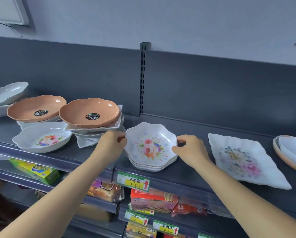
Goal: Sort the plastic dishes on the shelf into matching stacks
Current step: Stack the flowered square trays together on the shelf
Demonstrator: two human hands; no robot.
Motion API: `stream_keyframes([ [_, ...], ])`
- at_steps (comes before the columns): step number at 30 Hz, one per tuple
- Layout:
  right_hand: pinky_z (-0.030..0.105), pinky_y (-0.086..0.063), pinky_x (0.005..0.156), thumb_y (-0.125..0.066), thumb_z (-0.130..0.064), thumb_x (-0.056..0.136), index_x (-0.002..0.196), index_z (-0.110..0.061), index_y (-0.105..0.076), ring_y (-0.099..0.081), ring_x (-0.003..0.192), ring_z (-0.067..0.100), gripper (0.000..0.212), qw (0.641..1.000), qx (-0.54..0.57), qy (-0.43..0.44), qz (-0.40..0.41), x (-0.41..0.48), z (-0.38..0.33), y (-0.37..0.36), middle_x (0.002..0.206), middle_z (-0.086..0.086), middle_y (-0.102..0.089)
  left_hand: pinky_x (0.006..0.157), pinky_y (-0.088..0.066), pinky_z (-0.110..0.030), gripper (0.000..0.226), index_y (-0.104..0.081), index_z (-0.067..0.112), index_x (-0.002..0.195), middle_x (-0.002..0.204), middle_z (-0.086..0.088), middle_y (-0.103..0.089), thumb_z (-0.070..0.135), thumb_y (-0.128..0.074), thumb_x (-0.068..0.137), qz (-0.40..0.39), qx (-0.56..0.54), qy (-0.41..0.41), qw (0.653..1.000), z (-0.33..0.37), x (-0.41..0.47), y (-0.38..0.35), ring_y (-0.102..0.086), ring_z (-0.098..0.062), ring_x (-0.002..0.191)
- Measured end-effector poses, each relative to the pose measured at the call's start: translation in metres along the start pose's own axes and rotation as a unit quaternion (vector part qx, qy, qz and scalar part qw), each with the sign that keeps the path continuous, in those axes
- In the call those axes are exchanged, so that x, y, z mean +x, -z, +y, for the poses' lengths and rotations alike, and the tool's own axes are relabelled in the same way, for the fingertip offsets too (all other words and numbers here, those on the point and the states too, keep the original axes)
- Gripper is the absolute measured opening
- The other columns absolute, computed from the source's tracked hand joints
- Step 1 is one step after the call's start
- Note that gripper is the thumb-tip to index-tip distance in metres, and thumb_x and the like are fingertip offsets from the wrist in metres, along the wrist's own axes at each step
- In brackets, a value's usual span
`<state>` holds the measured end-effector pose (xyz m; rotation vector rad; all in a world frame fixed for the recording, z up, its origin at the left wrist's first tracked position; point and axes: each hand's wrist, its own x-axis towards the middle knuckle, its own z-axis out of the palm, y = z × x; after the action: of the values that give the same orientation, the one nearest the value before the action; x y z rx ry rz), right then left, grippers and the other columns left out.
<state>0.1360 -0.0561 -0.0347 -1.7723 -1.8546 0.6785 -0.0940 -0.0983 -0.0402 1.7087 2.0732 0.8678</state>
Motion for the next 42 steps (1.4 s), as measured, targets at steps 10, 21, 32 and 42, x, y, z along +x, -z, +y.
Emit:
stream_keyframes([
  [10, 0.040, -0.059, 0.081, -0.057, -0.012, 0.082, 0.098, -0.003, -0.069, -0.064, 0.083, 0.029, 0.022, 0.983, 0.160, -0.043, -0.084, 0.007, 0.008, 0.005, 0.103, 0.016, -0.071, 0.059, -0.056, -0.031, 0.040, -0.068, 0.004, 0.092, 0.069, -0.006, -0.070, 0.037, -0.046, 0.097, -0.037, -0.029, 0.045, 0.998, 0.000, 0.002, -0.004, -0.068, -0.018, 0.060],
  [21, 0.030, -0.060, 0.073, -0.053, -0.005, 0.085, 0.093, 0.003, -0.069, -0.061, 0.070, 0.017, 0.020, 0.970, 0.217, -0.079, -0.073, 0.016, 0.010, 0.002, 0.082, 0.008, -0.067, 0.045, -0.046, -0.012, 0.038, -0.067, -0.003, 0.075, 0.057, -0.002, -0.068, 0.020, -0.046, 0.097, -0.049, -0.070, 0.078, 0.993, 0.009, 0.013, -0.013, -0.062, -0.002, 0.045],
  [32, 0.028, -0.059, 0.070, -0.052, -0.010, 0.085, 0.090, 0.008, -0.064, -0.058, 0.074, 0.019, 0.023, 0.975, 0.200, -0.087, -0.046, 0.024, 0.009, 0.003, 0.082, 0.009, -0.062, 0.048, -0.029, -0.023, 0.050, -0.049, 0.010, 0.049, 0.046, 0.002, -0.047, 0.022, -0.047, 0.097, -0.036, 0.017, 0.012, 0.999, 0.017, 0.035, -0.016, -0.041, -0.014, 0.047],
  [42, 0.046, -0.050, 0.090, -0.051, -0.015, 0.088, 0.113, 0.012, -0.054, -0.058, 0.104, 0.040, 0.037, 0.991, 0.062, -0.003, 0.119, 0.005, 0.020, 0.044, 0.109, 0.026, -0.064, 0.076, -0.047, -0.036, 0.026, -0.068, 0.009, 0.094, 0.089, -0.006, -0.071, 0.033, -0.057, 0.092, 0.043, 0.120, -0.166, 0.978, 0.065, 0.020, -0.006, -0.062, -0.030, 0.087],
])
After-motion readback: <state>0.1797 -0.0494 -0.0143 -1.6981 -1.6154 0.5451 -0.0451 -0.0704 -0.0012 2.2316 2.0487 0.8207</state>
